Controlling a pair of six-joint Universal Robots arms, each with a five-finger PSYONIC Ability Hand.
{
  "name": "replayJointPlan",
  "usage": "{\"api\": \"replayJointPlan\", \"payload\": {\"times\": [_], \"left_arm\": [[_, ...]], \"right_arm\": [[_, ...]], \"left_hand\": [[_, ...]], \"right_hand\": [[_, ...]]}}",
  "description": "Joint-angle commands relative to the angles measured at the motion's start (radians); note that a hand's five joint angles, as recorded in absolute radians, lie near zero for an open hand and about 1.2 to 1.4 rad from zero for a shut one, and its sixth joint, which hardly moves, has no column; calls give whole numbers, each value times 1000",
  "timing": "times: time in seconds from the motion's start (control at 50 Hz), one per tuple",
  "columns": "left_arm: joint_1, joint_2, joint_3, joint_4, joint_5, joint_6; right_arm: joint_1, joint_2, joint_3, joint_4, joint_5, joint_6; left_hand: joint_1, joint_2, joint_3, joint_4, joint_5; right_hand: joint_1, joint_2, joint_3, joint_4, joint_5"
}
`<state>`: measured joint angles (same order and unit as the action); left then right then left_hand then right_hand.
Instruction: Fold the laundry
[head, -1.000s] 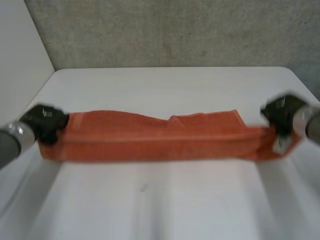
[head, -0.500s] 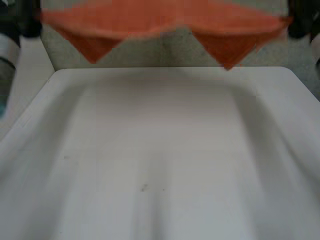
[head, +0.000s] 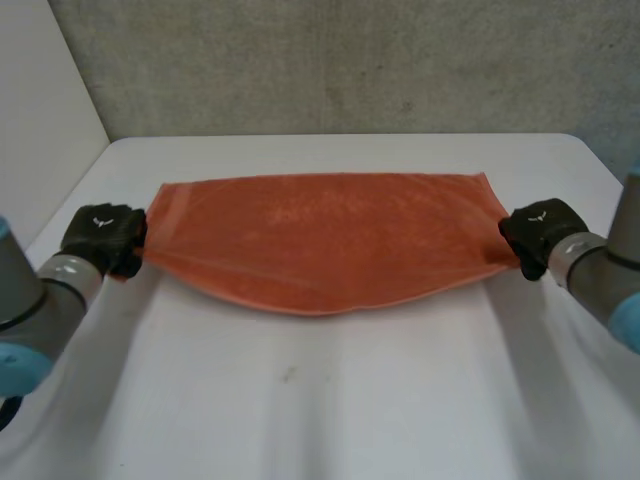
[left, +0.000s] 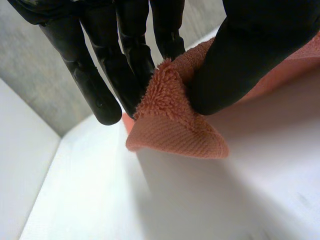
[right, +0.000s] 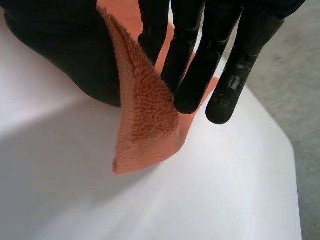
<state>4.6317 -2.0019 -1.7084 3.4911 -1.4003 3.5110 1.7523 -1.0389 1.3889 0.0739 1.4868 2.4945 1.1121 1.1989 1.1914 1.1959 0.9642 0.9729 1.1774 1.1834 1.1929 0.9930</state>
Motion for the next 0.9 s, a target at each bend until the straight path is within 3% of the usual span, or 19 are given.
{"api": "replayJointPlan", "payload": {"times": [0.02, 0.06, 0.1, 0.16, 0.26, 0.32, 0.4, 0.5, 0.62, 0.74, 0.76, 0.78, 0.8, 0.9], "left_arm": [[85, 247, -123, -412, 3, 216], [94, 264, -134, -444, 3, 245], [130, 304, -164, -518, 9, 348], [134, 305, -169, -511, 32, 384], [115, 260, -126, -423, 113, 373], [76, 172, -77, -345, 119, 344], [-2, 39, 44, -219, 84, 275], [-33, -121, 218, -135, -31, 203], [-54, -248, 366, -126, -100, 200], [-62, -305, 411, -124, -100, 201], [-65, -307, 409, -122, -98, 203], [-68, -308, 409, -122, -97, 204], [-77, -308, 408, -122, -98, 206], [-102, -296, 398, -119, -95, 204]], "right_arm": [[-37, -174, 82, 375, 1, -251], [-53, -184, 97, 403, 3, -285], [-83, -205, 131, 470, -2, -385], [-83, -205, 127, 462, -10, -416], [-82, -159, 78, 321, 0, -388], [-71, -40, -2, 195, 12, -314], [-27, 74, -102, 115, 30, -205], [13, 190, -226, 37, 38, -137], [22, 283, -312, -57, 41, -120], [53, 373, -396, -163, 56, -126], [55, 391, -413, -167, 76, -128], [55, 392, -413, -167, 76, -128], [56, 407, -436, -166, 140, -128], [59, 402, -446, -170, 256, -105]], "left_hand": [[284, 197, 205, 200, 258], [284, 197, 205, 200, 258], [284, 197, 205, 200, 258], [284, 197, 205, 200, 258], [284, 197, 205, 200, 258], [284, 197, 205, 200, 258], [284, 197, 205, 200, 258], [284, 197, 205, 200, 258], [284, 197, 205, 200, 258], [284, 197, 205, 200, 258], [75, -11, -4, -9, 49], [-217, -304, -297, -301, -244], [-866, -952, -945, -949, -892], [-938, -1024, -1017, -1021, -964]], "right_hand": [[423, 219, 213, 203, 229], [423, 219, 213, 203, 229], [423, 219, 213, 203, 229], [423, 219, 213, 203, 229], [423, 219, 213, 203, 229], [423, 219, 213, 203, 229], [423, 219, 213, 203, 229], [423, 219, 213, 203, 229], [423, 219, 213, 203, 229], [423, 219, 213, 203, 229], [12, -193, -199, -208, -183], [8, -197, -203, -212, -187], [-798, -1003, -1009, -1018, -993], [-798, -1003, -1009, -1018, -993]]}}
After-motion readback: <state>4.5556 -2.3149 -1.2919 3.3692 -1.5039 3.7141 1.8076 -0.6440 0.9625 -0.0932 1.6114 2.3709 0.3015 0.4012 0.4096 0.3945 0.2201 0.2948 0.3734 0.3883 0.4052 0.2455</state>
